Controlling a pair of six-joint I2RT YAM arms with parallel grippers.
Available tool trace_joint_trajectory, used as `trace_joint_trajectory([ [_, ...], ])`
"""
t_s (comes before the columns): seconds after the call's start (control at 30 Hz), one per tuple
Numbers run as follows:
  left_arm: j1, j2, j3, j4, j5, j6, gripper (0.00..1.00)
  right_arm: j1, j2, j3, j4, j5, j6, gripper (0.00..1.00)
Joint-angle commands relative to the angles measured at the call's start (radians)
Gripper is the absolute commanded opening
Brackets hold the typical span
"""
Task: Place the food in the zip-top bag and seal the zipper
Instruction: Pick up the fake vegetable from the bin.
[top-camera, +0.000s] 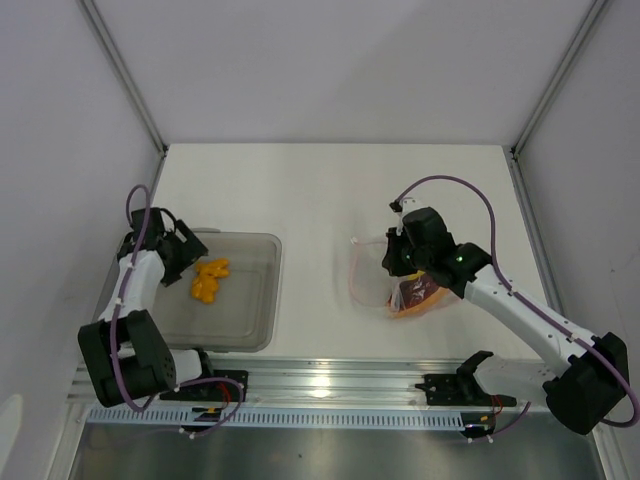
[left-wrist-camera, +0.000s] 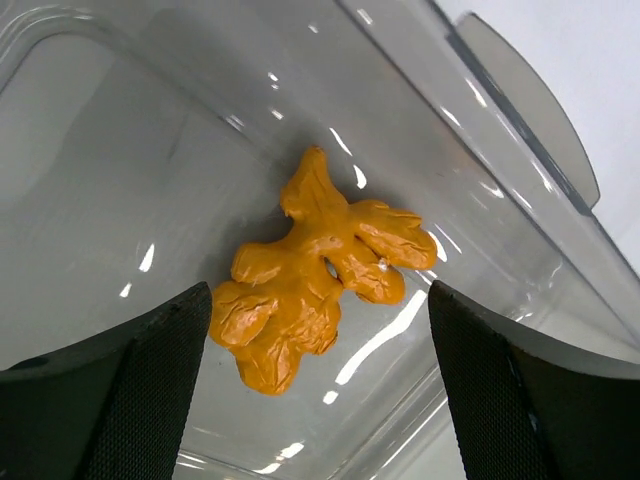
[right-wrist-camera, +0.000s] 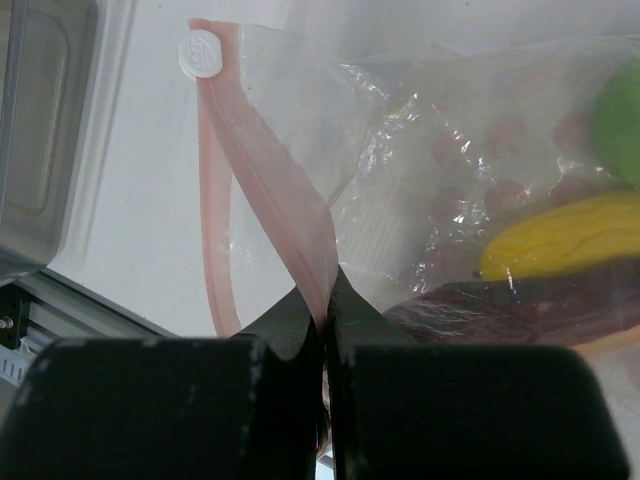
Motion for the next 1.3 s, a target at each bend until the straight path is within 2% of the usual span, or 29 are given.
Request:
trace_joint_trajectory([
  [0.0, -0.043, 0.032, 0.082, -0.022, 0.022, 0.147, 0.90, 0.001, -0.021, 0.010, 0.033, -0.020, -0.016, 0.00],
  [0.07, -0.091, 0.044, 0.095, -0.035, 0.008, 0.213, 0.91, 0.003, -0.035, 0.001, 0.034, -0.021, -0.016, 0.00],
  [0.13, -0.134, 0.079, 0.127, -0.060, -0.100, 0.245, 0.91, 0.003, -0.050, -0.007, 0.040, -0.024, -0.016, 0.00],
  [0.2, -0.158, 0.088, 0.117, -0.063, -0.127, 0.303, 0.92, 0.003, -0.058, -0.012, 0.043, -0.027, -0.015, 0.00],
  [0.33, -0.163, 0.110, 0.126, -0.095, -0.153, 0.364, 0.92, 0.003, -0.072, -0.016, 0.046, -0.034, -0.009, 0.00],
  [0.53, -0.163, 0.168, 0.113, -0.120, -0.147, 0.423, 0.92, 0.003, -0.086, -0.025, 0.054, -0.047, -0.006, 0.00],
  [0.63, -0.165, 0.197, 0.093, -0.098, -0.058, 0.423, 0.92, 0.006, -0.086, -0.029, 0.062, -0.057, -0.006, 0.00],
  [0.77, -0.169, 0.248, 0.110, -0.118, -0.027, 0.427, 0.92, 0.006, -0.089, -0.032, 0.066, -0.057, -0.003, 0.00],
  [1.03, -0.171, 0.340, 0.136, -0.140, -0.018, 0.438, 0.91, 0.006, -0.098, -0.033, 0.065, -0.057, -0.006, 0.00],
  [1.27, -0.172, 0.360, 0.139, -0.137, -0.003, 0.441, 0.89, 0.006, -0.100, -0.035, 0.060, -0.043, -0.007, 0.00],
])
